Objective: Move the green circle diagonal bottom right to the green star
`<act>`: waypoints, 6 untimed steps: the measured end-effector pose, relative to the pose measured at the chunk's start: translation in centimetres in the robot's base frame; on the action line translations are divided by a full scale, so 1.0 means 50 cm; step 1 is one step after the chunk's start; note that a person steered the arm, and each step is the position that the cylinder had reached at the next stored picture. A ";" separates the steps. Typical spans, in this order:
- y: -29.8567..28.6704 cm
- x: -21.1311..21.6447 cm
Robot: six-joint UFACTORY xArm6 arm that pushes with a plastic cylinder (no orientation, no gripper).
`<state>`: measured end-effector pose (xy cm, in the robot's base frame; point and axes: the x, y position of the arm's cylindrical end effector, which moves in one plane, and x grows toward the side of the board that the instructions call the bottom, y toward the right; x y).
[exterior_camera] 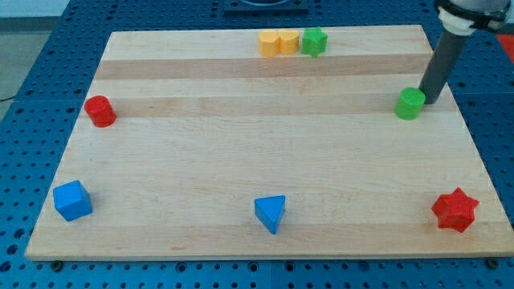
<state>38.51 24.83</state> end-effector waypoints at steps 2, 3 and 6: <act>0.013 0.089; 0.013 0.096; 0.013 0.103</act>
<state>43.68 25.48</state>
